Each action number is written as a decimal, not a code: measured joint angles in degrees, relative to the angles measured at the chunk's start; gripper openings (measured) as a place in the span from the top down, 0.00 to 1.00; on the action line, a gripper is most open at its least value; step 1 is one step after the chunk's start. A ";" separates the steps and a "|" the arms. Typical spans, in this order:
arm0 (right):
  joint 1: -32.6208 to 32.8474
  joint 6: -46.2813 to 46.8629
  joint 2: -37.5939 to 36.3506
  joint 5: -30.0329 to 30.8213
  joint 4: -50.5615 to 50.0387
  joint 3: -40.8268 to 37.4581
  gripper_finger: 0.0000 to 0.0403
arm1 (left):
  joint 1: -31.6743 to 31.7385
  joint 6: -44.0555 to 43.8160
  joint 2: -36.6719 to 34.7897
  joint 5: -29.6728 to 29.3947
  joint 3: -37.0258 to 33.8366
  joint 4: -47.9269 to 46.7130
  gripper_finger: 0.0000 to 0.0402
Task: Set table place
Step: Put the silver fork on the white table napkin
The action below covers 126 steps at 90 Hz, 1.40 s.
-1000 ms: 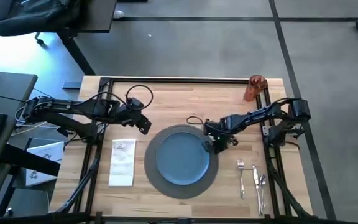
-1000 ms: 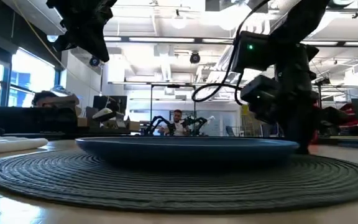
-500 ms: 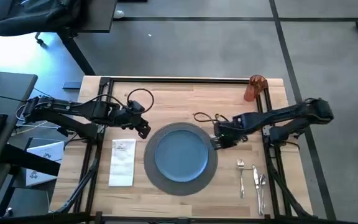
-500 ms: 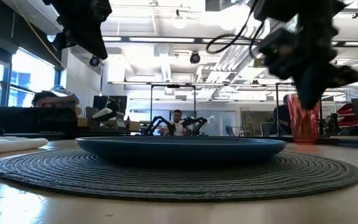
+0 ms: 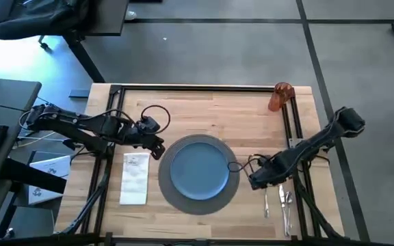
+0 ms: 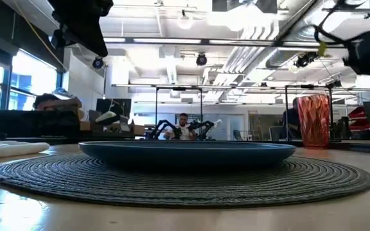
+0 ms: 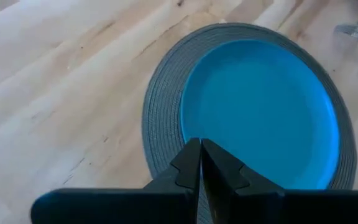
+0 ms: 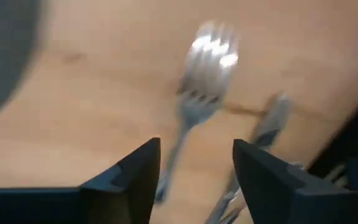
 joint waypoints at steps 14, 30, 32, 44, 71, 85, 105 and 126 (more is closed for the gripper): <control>-2.50 -6.18 4.62 0.04 3.83 0.06 0.53 | -1.73 0.00 0.69 0.37 0.00 0.01 1.00; -5.15 -12.62 9.32 -1.93 3.12 0.04 0.53 | -3.45 -1.15 1.79 0.50 0.00 0.00 1.00; -5.38 -13.35 9.72 -2.01 3.21 0.07 0.53 | -3.63 -1.39 1.99 0.50 0.00 0.00 1.00; -6.43 -16.53 11.49 -2.06 2.84 0.07 0.53 | -4.81 -1.59 3.08 0.50 0.00 0.09 1.00; -6.52 -21.88 13.69 -2.58 1.70 0.09 0.66 | -6.32 -3.08 5.24 0.71 0.00 0.13 1.00; -6.52 -23.39 13.69 -2.73 1.17 0.09 0.80 | -6.29 -3.07 5.55 1.11 0.00 0.15 1.00; -6.54 -24.53 12.04 -3.24 -1.52 1.49 0.99 | -6.29 -3.06 5.51 1.04 0.00 0.13 1.00; -8.55 -24.28 4.86 2.77 -2.53 6.15 1.00 | -6.27 -3.02 5.49 0.86 0.00 0.15 1.00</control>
